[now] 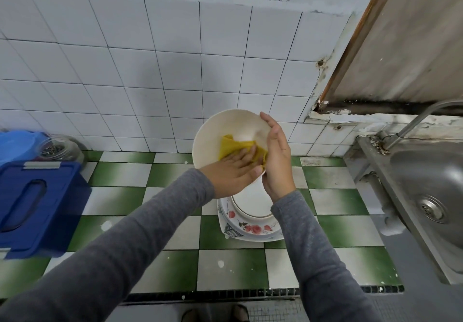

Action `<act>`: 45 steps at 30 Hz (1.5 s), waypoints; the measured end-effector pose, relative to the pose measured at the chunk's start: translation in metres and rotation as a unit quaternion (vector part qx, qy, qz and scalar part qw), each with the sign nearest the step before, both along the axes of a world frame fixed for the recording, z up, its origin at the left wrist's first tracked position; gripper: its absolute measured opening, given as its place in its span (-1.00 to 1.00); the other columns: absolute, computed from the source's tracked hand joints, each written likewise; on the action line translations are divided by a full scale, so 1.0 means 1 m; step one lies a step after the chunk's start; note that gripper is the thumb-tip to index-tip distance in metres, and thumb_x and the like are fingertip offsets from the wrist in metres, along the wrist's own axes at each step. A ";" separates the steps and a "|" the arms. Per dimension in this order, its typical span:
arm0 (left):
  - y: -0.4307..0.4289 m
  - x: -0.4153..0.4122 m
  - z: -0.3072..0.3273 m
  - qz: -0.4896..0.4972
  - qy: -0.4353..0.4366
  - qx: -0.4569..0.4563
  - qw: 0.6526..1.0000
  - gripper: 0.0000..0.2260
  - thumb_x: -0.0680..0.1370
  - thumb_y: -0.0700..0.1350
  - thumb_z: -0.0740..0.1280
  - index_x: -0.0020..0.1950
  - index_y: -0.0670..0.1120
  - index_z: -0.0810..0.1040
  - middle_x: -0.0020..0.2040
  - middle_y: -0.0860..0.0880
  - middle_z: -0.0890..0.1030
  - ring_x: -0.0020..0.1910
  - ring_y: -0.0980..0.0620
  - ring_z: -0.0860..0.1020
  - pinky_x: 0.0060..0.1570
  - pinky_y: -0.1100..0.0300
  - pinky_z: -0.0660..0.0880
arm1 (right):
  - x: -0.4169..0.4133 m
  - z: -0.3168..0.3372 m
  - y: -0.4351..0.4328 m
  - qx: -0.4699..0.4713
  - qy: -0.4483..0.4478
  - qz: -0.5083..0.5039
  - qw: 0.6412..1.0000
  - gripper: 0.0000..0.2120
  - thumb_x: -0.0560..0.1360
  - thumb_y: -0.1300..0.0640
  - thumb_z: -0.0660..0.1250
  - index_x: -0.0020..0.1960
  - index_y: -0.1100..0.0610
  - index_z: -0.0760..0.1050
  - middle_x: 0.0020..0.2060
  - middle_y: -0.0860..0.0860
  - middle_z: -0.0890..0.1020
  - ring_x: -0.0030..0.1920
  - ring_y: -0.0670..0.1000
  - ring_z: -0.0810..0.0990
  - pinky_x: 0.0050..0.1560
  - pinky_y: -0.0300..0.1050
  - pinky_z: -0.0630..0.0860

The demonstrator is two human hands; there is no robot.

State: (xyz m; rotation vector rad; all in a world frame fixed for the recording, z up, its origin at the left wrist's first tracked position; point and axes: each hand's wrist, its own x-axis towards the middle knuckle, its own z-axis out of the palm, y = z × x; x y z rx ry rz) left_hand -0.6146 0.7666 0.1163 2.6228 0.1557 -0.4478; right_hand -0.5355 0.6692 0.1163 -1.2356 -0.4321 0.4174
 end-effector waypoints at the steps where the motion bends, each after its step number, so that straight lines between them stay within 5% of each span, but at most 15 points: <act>1: -0.001 -0.004 0.003 -0.009 0.009 0.000 1.000 -0.43 0.63 0.26 -0.19 0.59 0.10 -0.23 0.61 0.05 -0.24 0.59 0.07 -0.21 0.54 0.12 -0.25 | 0.002 0.000 0.000 0.007 0.016 0.002 1.000 -0.66 0.70 -0.04 0.06 0.29 0.00 0.55 0.28 0.02 0.60 0.20 0.00 0.63 0.23 0.00 0.58; 4: 0.003 -0.012 0.010 -0.038 0.008 0.051 0.998 -0.28 0.49 0.42 -0.12 0.61 0.19 -0.09 0.62 0.10 0.10 0.56 0.02 0.16 0.49 0.07 0.14 | 0.012 -0.003 -0.003 0.026 0.059 0.013 0.998 -0.64 0.70 -0.05 0.07 0.32 0.04 0.53 0.27 0.09 0.60 0.12 0.01 0.65 0.05 -0.04 0.62; 6: 0.009 -0.015 0.012 -0.049 -0.032 0.084 0.995 -0.37 0.56 0.37 0.06 0.60 0.24 0.06 0.44 0.05 0.46 0.35 -0.05 0.44 0.27 0.12 0.34 | 0.019 -0.006 -0.004 0.027 0.079 0.020 0.996 -0.63 0.69 -0.09 0.07 0.33 0.02 0.51 0.29 0.10 0.58 0.16 0.06 0.63 0.10 0.03 0.62; 8: 0.012 -0.015 0.015 -0.034 -0.059 0.077 0.995 -0.46 0.60 0.27 0.19 0.56 0.25 0.18 0.18 0.03 0.59 0.13 -0.03 0.52 0.09 0.21 0.33 | 0.024 -0.010 -0.005 0.026 0.104 0.034 0.994 -0.62 0.68 -0.13 0.07 0.34 0.01 0.50 0.27 0.09 0.59 0.20 0.10 0.61 0.17 0.11 0.60; 10: 0.014 -0.014 0.018 -0.010 -0.077 0.044 0.996 -0.49 0.59 0.22 0.26 0.53 0.26 0.25 0.12 0.02 0.58 0.04 0.02 0.47 0.08 0.24 0.31 | 0.030 -0.014 -0.007 0.025 0.135 0.041 0.990 -0.58 0.67 -0.16 0.09 0.37 0.03 0.47 0.28 0.10 0.58 0.25 0.16 0.58 0.25 0.21 0.55; 15: 0.015 -0.017 0.019 0.031 -0.143 -0.099 0.984 -0.55 0.54 0.21 0.35 0.31 0.55 0.23 0.30 0.04 0.53 0.21 -0.01 0.44 0.27 0.14 0.35 | 0.049 -0.013 -0.015 -0.053 0.201 0.119 0.971 -0.64 0.62 -0.19 0.23 0.35 -0.09 0.50 0.30 0.07 0.60 0.34 0.26 0.53 0.33 0.42 0.40; 18: 0.013 -0.020 0.023 0.098 -0.199 -0.236 0.946 -0.56 0.52 0.11 0.43 0.24 0.56 0.37 0.28 0.12 0.51 0.19 0.03 0.46 0.21 0.21 0.44 | 0.056 -0.007 -0.022 -0.194 0.161 0.184 0.950 -0.67 0.52 -0.34 0.23 0.23 -0.32 0.55 0.24 -0.02 0.63 0.22 0.15 0.56 0.32 0.20 0.41; 21: 0.015 -0.021 0.027 0.175 -0.248 -0.361 0.882 -0.59 0.50 -0.01 0.47 0.17 0.49 0.52 0.16 0.29 0.58 0.08 0.12 0.56 0.06 0.22 0.59 | 0.054 -0.009 -0.028 -0.268 0.117 0.205 0.934 -0.49 0.43 -0.55 0.10 0.24 -0.38 0.51 0.21 -0.05 0.62 0.13 0.06 0.52 0.12 0.01 0.44; 25: 0.023 -0.022 0.029 0.268 -0.294 -0.491 0.775 -0.66 0.40 0.01 0.45 0.10 0.38 0.63 0.19 0.11 0.62 0.01 0.10 0.63 -0.04 0.16 0.61 | 0.051 -0.035 -0.034 -0.144 0.112 0.216 0.959 -0.37 0.54 -0.47 0.06 0.49 -0.19 0.35 0.40 -0.03 0.52 0.43 0.07 0.45 0.46 0.25 0.33; 28: 0.028 -0.019 0.023 0.294 -0.296 -0.552 0.722 -0.69 0.42 -0.01 0.42 0.11 0.32 0.66 0.17 0.05 0.64 -0.01 0.04 0.64 -0.07 0.09 0.62 | 0.037 -0.039 -0.035 -0.024 0.154 0.152 0.976 -0.51 0.68 -0.20 0.04 0.54 -0.05 0.30 0.45 0.03 0.46 0.47 0.12 0.41 0.45 0.19 0.33; 32: 0.035 -0.016 0.007 0.356 -0.320 -0.602 0.639 -0.64 0.47 -0.01 0.40 0.25 0.23 0.58 0.18 0.00 0.67 0.00 -0.01 0.65 -0.08 0.07 0.64 | 0.025 -0.046 -0.037 0.051 0.201 0.108 0.972 -0.55 0.61 -0.08 0.25 0.47 0.00 0.42 0.41 0.03 0.51 0.42 0.14 0.45 0.41 0.25 0.37; 38: 0.041 -0.018 -0.016 0.443 -0.375 -0.586 0.565 -0.53 0.58 -0.15 0.38 0.44 0.19 0.43 0.30 -0.04 0.59 -0.04 -0.05 0.67 -0.07 0.00 0.66 | 0.015 -0.028 -0.035 0.122 0.263 0.110 0.951 -0.71 0.55 0.16 0.23 0.25 0.09 0.53 0.05 -0.02 0.69 0.02 0.00 0.67 0.06 0.04 0.63; 45: 0.058 -0.024 -0.027 0.543 -0.440 -0.381 0.606 -0.44 0.60 -0.07 0.37 0.55 0.18 0.26 0.53 0.02 0.31 0.43 -0.11 0.39 0.36 -0.15 0.44 | 0.017 -0.002 -0.038 0.093 0.230 0.084 0.965 -0.69 0.63 0.24 0.15 0.18 0.08 0.64 0.17 0.00 0.68 0.11 -0.02 0.65 0.13 -0.04 0.60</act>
